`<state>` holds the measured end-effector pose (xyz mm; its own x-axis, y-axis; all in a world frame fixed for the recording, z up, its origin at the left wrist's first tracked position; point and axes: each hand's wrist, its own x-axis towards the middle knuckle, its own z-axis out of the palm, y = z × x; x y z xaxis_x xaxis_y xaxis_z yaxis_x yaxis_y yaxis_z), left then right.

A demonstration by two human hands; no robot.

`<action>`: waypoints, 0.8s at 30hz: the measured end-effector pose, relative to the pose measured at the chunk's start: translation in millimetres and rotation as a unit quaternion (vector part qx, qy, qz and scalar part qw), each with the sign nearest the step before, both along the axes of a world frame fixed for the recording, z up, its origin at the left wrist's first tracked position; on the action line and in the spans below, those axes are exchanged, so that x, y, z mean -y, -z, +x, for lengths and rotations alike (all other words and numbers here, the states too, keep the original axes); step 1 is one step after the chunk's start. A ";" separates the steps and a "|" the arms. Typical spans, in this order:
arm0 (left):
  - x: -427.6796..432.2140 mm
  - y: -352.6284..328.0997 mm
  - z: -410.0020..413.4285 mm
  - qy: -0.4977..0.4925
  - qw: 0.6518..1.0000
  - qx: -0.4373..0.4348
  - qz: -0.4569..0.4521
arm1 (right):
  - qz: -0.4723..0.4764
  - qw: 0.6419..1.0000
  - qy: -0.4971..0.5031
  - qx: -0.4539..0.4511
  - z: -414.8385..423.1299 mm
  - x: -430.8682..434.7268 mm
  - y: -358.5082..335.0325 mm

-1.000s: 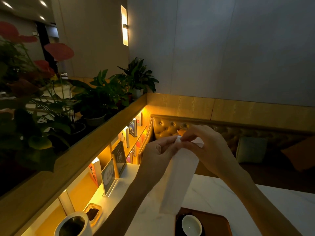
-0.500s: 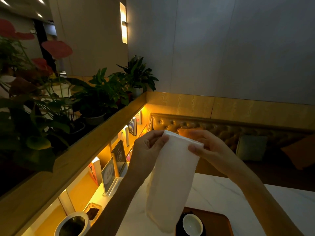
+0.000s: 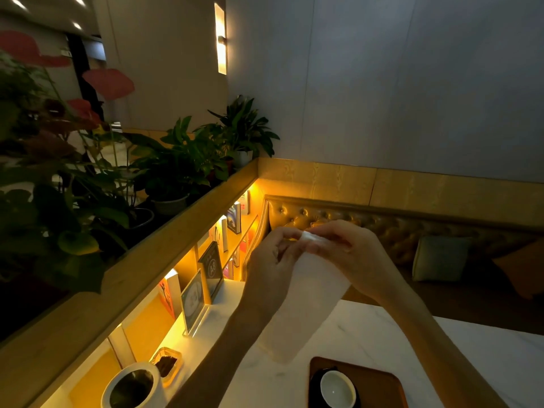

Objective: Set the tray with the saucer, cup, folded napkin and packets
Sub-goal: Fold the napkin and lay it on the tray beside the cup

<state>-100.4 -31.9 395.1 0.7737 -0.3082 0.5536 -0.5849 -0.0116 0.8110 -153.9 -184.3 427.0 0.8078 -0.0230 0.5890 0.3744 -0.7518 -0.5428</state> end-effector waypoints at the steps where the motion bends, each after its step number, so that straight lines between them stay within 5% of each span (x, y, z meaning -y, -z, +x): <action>1: -3.2 -0.6 -0.4 0.010 1.000 -0.015 -0.006 | -0.007 1.000 0.004 0.013 1.5 0.5 -2.0; 11: -24.1 51.7 -19.4 0.117 0.964 -0.077 0.228 | -0.036 0.995 0.047 0.081 -1.9 23.7 -14.8; 20: -31.2 54.6 -20.1 0.178 0.940 -0.127 0.263 | -0.049 0.994 0.064 0.068 -7.7 29.6 -10.4; 24: -24.1 60.5 -16.0 0.126 0.952 -0.077 0.268 | -0.030 0.994 0.078 0.073 -11.9 32.9 -14.0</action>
<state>-116.4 -7.8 334.5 0.6972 -0.7010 0.1502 -0.4977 -0.3224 0.8052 -165.8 -217.2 440.9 0.7028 -0.1030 0.7039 0.3218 -0.8364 -0.4437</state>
